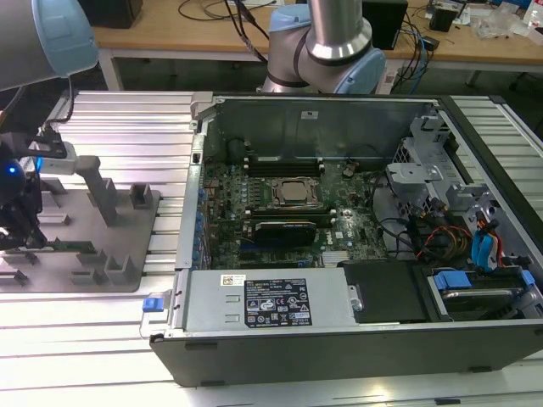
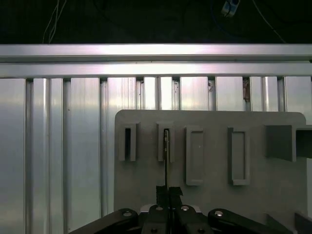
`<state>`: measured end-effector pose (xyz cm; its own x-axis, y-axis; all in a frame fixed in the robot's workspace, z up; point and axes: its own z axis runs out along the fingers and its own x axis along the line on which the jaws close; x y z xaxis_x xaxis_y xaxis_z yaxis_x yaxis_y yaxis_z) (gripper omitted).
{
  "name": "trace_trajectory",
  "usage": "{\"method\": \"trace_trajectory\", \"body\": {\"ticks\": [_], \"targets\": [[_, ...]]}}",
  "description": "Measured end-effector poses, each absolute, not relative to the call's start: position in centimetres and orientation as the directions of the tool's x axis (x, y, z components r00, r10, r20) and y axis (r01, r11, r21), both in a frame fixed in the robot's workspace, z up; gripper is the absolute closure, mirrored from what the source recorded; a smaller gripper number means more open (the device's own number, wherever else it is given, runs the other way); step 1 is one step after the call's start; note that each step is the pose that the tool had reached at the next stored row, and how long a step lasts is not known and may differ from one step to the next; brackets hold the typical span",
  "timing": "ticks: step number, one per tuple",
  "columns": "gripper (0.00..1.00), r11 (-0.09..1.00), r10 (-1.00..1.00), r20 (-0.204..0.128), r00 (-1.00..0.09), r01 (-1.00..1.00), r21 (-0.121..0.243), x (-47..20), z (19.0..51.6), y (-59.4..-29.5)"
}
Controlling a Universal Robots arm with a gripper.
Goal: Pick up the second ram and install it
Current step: 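Pick up the second ram and move it above second insertion slot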
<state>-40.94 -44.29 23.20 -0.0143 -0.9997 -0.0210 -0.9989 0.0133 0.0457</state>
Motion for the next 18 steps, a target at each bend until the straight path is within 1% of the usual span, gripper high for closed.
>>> {"method": "trace_trajectory", "body": {"ticks": [6,13,18], "targets": [[0.91,0.013,-1.0,-0.021,-0.014,-0.999,0.046,-40.9,25.1,-44.3],[0.91,0.013,-1.0,-0.021,-0.014,-0.999,0.046,-40.9,28.5,-44.3],[0.91,0.013,-1.0,-0.021,-0.014,-0.999,0.046,-40.9,30.0,-44.3]]}}
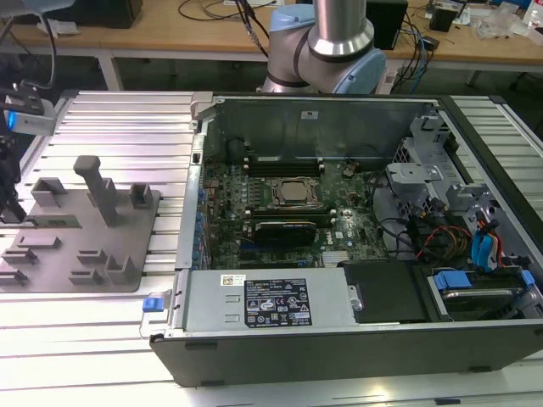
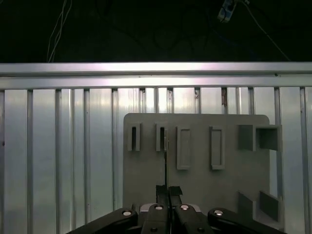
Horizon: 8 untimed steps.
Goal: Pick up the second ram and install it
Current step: 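Pick up the second ram and move it above second insertion slot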
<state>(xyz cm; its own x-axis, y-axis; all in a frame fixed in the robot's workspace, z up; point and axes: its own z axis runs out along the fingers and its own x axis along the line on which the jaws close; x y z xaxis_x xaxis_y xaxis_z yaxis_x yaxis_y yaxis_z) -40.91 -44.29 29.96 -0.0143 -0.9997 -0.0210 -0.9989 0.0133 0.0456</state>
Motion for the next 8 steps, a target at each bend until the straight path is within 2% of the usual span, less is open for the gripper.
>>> {"method": "trace_trajectory", "body": {"ticks": [8], "targets": [[0.91,0.013,-1.0,-0.021,-0.014,-0.999,0.045,-40.9,32.6,-44.3]]}}
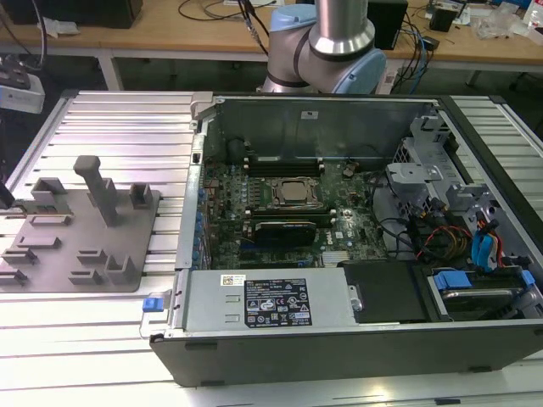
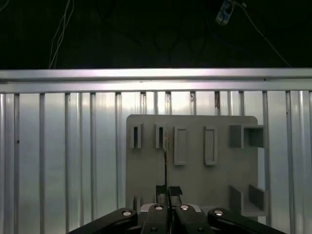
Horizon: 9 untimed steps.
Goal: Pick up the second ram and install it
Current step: 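Pick up the second ram and move it above second insertion slot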
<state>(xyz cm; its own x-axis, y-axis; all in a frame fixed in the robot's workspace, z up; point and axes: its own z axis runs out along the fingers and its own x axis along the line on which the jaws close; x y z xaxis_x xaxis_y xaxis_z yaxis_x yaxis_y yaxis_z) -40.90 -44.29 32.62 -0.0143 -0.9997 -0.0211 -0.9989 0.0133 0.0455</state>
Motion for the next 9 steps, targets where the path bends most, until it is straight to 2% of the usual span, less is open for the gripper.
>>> {"method": "trace_trajectory", "body": {"ticks": [9], "targets": [[0.91,0.013,-1.0,-0.022,-0.014,-0.999,0.045,-40.8,35.3,-44.3]]}}
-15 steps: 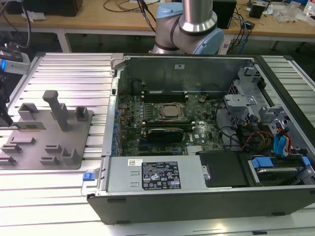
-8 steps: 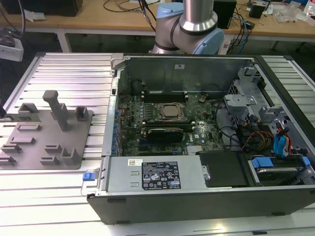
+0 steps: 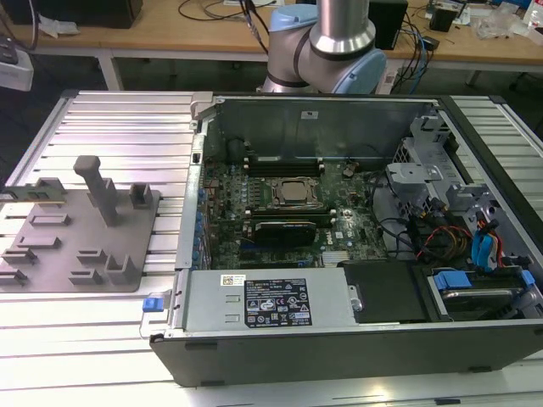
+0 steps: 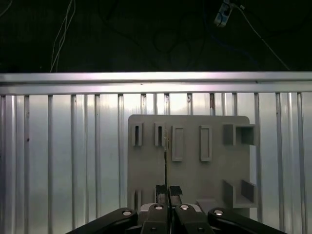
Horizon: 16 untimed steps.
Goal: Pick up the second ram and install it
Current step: 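Pick up the second ram and move it above second insertion slot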
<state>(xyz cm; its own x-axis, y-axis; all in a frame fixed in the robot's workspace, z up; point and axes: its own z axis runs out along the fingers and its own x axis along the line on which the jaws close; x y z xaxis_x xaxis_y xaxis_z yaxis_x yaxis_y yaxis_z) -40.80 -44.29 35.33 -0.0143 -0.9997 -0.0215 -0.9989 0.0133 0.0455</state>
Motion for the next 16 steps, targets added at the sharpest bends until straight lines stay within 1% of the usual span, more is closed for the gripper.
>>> {"method": "trace_trajectory", "body": {"ticks": [2,7,11,16], "targets": [[0.91,0.013,-1.0,-0.021,-0.014,-0.999,0.046,-40.8,36.5,-44.3],[0.91,0.013,-1.0,-0.022,-0.014,-0.999,0.045,-40.7,38.1,-44.3],[0.91,0.013,-1.0,-0.022,-0.014,-0.999,0.046,-40.7,40.1,-44.3],[0.91,0.013,-1.0,-0.022,-0.014,-0.999,0.045,-40.6,41.5,-44.3]]}}
